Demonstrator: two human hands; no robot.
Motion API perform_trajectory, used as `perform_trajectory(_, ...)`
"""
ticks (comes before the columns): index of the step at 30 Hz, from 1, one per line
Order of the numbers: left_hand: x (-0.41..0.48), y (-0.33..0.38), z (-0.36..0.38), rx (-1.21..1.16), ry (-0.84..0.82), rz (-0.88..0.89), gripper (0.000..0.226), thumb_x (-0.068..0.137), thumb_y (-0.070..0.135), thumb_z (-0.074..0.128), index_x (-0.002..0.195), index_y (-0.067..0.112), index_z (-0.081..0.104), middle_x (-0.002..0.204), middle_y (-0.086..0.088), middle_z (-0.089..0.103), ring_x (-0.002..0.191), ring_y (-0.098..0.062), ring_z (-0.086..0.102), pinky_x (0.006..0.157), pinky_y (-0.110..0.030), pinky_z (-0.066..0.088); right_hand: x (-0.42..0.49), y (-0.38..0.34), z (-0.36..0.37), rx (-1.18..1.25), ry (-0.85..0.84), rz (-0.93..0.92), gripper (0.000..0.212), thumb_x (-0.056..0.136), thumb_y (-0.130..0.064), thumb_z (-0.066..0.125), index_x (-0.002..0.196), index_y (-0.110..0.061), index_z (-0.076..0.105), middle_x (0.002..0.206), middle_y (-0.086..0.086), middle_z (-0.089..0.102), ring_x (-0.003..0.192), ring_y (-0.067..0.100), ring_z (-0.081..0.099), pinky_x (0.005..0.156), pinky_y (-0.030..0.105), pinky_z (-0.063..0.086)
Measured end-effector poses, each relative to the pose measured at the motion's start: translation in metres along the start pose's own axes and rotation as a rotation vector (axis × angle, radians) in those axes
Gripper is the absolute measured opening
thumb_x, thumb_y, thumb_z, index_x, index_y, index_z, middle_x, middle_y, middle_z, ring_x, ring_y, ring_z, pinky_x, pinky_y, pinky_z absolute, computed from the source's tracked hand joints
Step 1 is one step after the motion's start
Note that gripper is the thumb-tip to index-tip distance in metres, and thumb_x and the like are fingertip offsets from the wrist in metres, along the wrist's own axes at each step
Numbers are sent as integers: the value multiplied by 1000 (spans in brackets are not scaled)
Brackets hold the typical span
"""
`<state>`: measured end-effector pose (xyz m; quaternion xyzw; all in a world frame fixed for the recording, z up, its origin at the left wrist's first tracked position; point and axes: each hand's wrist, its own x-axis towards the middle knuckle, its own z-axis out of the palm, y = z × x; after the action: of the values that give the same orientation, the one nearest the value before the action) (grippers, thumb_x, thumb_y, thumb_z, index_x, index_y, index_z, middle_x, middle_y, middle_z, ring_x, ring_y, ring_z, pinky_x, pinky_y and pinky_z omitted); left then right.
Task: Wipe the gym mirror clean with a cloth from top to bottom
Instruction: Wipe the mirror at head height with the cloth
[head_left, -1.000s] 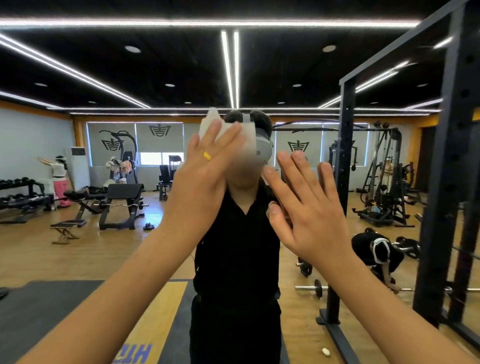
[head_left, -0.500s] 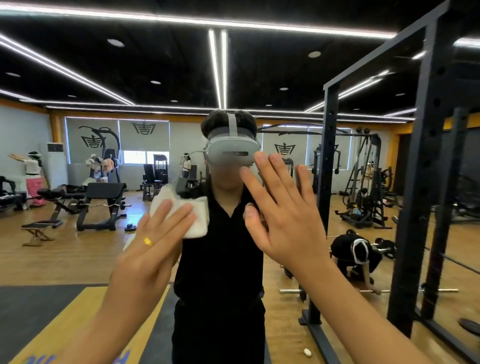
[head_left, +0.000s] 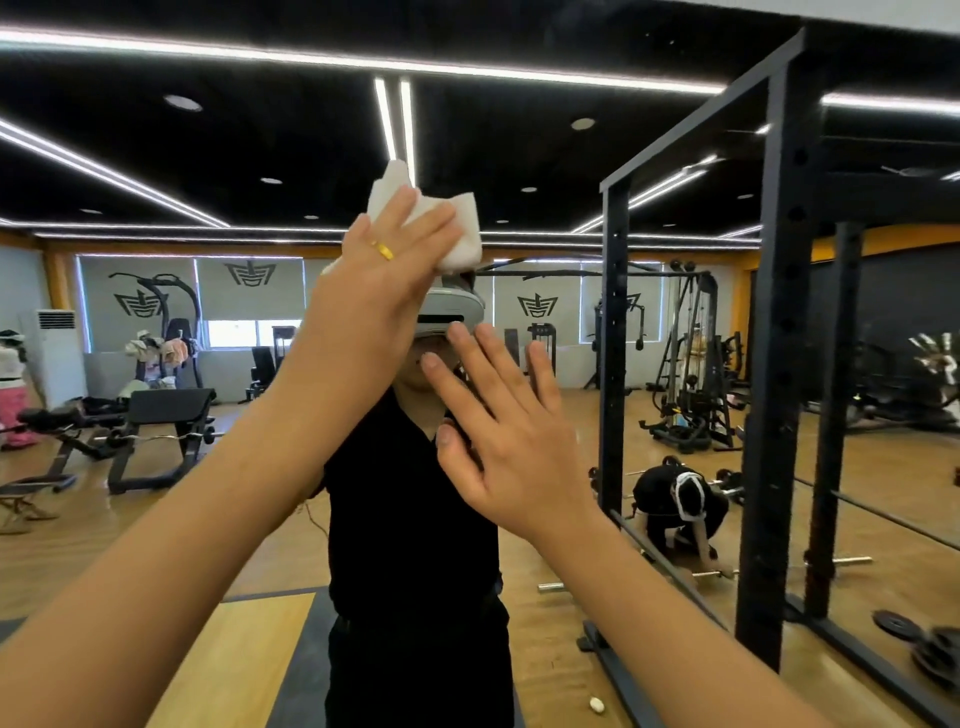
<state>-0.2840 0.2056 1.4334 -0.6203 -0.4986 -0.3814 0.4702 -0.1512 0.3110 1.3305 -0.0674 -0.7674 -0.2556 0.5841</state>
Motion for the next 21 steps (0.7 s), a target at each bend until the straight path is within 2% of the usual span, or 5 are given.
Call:
perform_trajectory(3, -7, 0, 1, -5, 27, 35, 48, 100, -6, 57, 145, 7, 56, 153, -7, 52, 150, -34, 34, 121, -57, 28, -9, 13, -20, 128, 42, 10, 58, 96, -18, 56, 153, -14, 47, 165, 12, 35, 156, 26, 25, 128, 54, 13)
perform_trajectory(6, -12, 1, 1, -18, 37, 33, 50, 98, -8, 59, 145, 8, 56, 152, -5, 52, 151, -30, 33, 122, -58, 28, -33, 48, -50, 71, 67, 51, 60, 96, -19, 53, 155, -15, 42, 166, 10, 33, 156, 27, 27, 128, 55, 13)
perform_trajectory(13, -16, 11, 4, -28, 81, -4, 44, 101, 2, 53, 144, 11, 58, 151, 1, 52, 151, -23, 34, 125, -53, 25, -68, 155, -94, -130, -132, 170, 64, 101, -41, 41, 159, -16, 36, 172, 6, 18, 160, 22, 10, 129, 48, 4)
perform_trajectory(16, -14, 19, 7, -17, 98, -38, 44, 103, 16, 43, 144, 12, 58, 151, 2, 51, 151, -19, 32, 126, -48, 22, -73, 161, -82, -156, -97, 142, 65, 101, -39, 40, 160, -14, 33, 172, 9, 17, 160, 25, 10, 128, 54, 6)
perform_trajectory(21, 10, 40, 23, -5, 89, -4, 43, 104, 15, 47, 145, 11, 57, 153, 3, 49, 149, -11, 26, 127, -41, 19, -75, 163, -78, -151, -40, 116, 63, 101, -37, 39, 160, -16, 33, 171, 10, 20, 159, 27, 13, 127, 58, 10)
